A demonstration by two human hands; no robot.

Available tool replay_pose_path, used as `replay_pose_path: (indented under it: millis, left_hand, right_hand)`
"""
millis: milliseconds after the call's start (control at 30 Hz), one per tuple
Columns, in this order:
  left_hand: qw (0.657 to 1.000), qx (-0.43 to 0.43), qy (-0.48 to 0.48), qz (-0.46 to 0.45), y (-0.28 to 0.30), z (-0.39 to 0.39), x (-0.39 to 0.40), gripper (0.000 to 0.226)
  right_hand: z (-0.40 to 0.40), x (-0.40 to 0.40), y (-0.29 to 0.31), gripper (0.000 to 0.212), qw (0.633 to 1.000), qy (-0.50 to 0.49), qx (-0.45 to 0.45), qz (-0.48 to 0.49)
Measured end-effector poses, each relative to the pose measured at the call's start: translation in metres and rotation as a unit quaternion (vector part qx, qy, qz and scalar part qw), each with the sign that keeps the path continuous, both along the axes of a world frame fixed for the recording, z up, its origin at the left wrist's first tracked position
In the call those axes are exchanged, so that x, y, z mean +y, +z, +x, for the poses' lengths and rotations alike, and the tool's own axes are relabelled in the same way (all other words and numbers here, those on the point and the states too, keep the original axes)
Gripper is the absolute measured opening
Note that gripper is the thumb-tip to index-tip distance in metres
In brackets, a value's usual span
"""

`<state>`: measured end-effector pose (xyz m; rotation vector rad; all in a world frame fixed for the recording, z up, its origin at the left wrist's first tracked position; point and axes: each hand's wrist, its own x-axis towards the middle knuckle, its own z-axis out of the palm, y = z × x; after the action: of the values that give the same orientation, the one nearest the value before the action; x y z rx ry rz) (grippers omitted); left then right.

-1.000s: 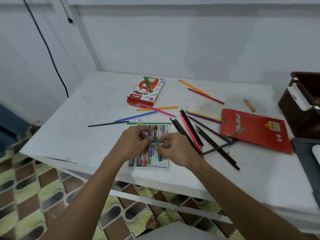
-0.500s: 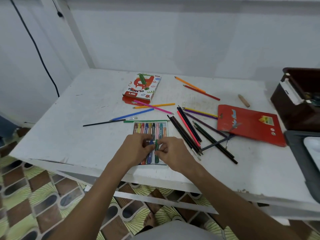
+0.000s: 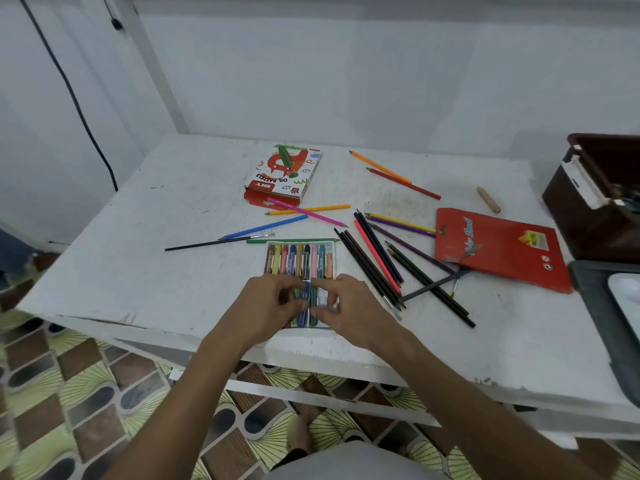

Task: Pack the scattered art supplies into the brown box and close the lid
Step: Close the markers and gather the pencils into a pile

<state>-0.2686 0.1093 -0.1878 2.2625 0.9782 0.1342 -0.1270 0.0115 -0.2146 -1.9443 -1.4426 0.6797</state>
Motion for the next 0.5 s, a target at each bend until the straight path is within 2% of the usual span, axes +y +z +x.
replay_pose_path:
  millis: [200,300,500]
  left_hand:
    - [0.999,-0.02,-0.024,0.017,-0.0005,-0.0009,-0.0053,0.03]
    - [0.998,-0.006,-0.052,0.024,0.0004,-0.003,-0.0037,0.034]
    - [0.995,0.04,-0.081,0.047,0.0001,-0.0005,0.0006,0.04]
  right_hand:
    - [0.0054,-0.0011,0.0018,0.052,0.999,0.027,0.027,-0.002]
    - [0.0054,-0.0035,0.0017,0.051,0.998,0.03,0.051,-0.001]
    - [0.0051,-0.0053,0.0007,0.05,0.999,0.042,0.034,-0.001]
